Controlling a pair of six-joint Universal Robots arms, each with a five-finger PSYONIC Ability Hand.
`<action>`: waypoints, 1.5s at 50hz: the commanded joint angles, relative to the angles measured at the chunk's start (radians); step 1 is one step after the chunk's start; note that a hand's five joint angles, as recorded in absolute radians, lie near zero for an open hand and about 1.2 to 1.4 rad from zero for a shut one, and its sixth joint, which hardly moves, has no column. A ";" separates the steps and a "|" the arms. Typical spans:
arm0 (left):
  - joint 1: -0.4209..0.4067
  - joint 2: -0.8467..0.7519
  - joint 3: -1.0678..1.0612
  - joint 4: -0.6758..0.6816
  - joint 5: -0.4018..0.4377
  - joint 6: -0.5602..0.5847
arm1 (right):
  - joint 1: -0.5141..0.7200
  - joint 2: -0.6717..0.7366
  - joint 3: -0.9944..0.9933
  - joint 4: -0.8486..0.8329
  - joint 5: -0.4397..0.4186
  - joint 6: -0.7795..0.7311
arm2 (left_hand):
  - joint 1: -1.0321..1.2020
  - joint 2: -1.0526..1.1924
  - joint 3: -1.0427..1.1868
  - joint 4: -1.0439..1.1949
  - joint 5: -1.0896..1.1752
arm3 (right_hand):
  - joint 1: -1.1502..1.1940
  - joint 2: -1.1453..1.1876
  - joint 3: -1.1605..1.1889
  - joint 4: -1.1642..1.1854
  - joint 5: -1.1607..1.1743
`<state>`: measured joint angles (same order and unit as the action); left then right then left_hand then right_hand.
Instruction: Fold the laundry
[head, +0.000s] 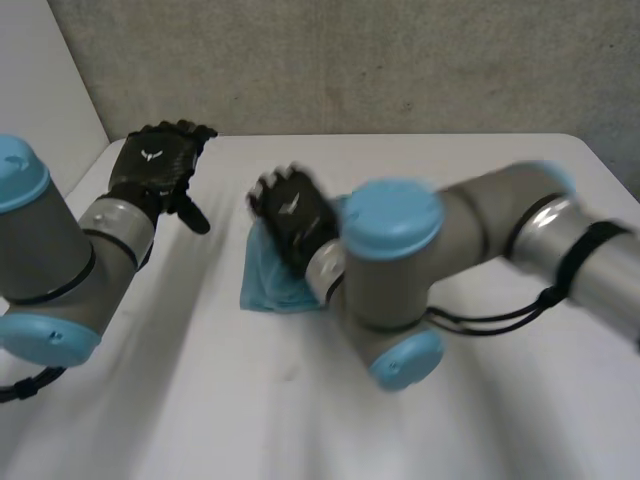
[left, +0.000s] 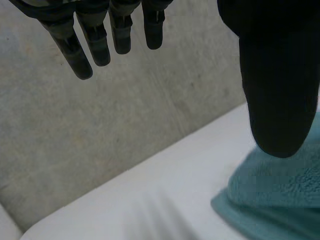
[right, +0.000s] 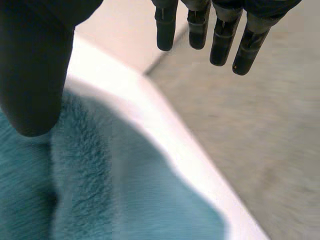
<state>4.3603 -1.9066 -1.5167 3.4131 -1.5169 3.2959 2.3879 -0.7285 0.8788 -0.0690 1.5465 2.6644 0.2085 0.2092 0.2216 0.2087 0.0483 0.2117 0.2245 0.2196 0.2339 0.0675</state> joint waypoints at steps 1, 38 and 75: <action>-0.071 -0.112 0.205 -0.066 0.011 -0.151 | -0.151 -0.190 0.086 -0.009 -0.031 0.375 | 0.014 0.013 0.001 0.014 -0.001 | -0.037 -0.050 -0.045 -0.059 -0.068; -0.126 -0.182 0.325 -0.350 -0.002 -0.084 | -0.320 0.015 -0.245 0.403 -0.103 0.420 | 0.005 0.004 -0.008 0.005 -0.009 | -0.037 -0.050 -0.045 -0.059 -0.068; -0.022 0.360 0.202 -0.592 0.024 -0.159 | -0.538 -0.822 0.470 0.275 -0.026 0.290 | -0.033 -0.034 -0.046 -0.033 -0.048 | -0.037 -0.050 -0.045 -0.059 -0.068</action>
<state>4.3382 -1.5442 -1.3112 2.7994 -1.4924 3.1355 1.8747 -1.5323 1.3253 0.2435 1.6047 2.9423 0.2085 0.2089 0.2216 0.2085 0.0483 0.2118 0.2232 0.2182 0.2343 0.0656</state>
